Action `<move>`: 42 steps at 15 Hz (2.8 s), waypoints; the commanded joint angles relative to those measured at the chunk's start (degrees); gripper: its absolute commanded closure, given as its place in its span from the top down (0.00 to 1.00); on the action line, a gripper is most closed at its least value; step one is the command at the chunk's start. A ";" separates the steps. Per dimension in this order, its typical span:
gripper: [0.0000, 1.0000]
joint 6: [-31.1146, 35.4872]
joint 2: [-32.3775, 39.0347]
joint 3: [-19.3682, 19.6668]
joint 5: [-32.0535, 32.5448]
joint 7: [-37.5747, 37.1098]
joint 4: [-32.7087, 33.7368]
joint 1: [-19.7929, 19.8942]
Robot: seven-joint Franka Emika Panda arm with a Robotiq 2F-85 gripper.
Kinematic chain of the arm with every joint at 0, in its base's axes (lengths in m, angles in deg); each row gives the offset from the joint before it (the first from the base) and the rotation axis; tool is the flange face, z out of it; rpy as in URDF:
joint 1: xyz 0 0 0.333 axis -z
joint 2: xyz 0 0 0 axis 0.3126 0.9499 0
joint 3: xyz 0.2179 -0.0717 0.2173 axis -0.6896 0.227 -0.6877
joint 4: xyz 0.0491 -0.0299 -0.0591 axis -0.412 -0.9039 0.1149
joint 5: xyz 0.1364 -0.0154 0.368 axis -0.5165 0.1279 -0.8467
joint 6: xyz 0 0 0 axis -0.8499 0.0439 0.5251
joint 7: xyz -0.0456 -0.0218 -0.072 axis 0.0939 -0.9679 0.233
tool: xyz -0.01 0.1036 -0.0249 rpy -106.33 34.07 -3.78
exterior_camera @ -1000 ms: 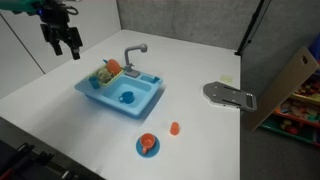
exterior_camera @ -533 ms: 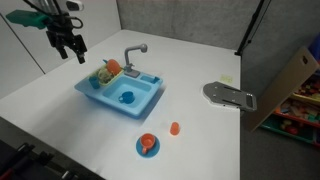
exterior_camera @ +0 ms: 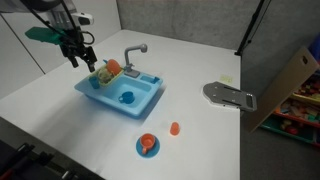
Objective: Pick up the blue cup on the counter top of the sink and move it to the right on top of the upside down laying orange cup on the worktop
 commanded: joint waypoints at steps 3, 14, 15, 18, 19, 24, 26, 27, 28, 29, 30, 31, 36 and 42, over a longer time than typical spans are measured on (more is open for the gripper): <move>1.00 0.97 5.94 1.25 0.89 -0.01 3.59 -1.68; 1.00 0.15 13.64 3.38 2.05 -1.45 10.43 -5.61; 1.00 0.14 14.07 3.55 2.11 -1.52 10.94 -5.86; 1.00 -0.04 15.63 4.03 2.12 -1.66 12.64 -6.50; 1.00 -0.09 16.09 4.14 2.07 -1.61 13.15 -6.64; 1.00 -0.54 18.11 4.65 1.96 -1.49 15.17 -7.04; 1.00 -0.85 18.13 4.76 1.90 -1.31 15.19 -7.04; 1.00 -1.10 17.92 4.73 1.74 -1.08 14.98 -6.90; 1.00 -1.20 17.55 4.69 1.59 -0.91 14.57 -6.76; 1.00 -1.35 17.18 4.53 1.35 -0.56 14.19 -6.54; 1.00 -1.56 16.91 4.57 1.35 -0.56 13.91 -6.51; 1.00 -1.55 16.69 4.42 1.17 -0.24 13.63 -6.34; 1.00 -2.19 16.39 4.49 1.41 -0.43 12.88 -6.49; 0.49 -2.75 16.43 4.75 1.68 -0.85 13.03 -6.59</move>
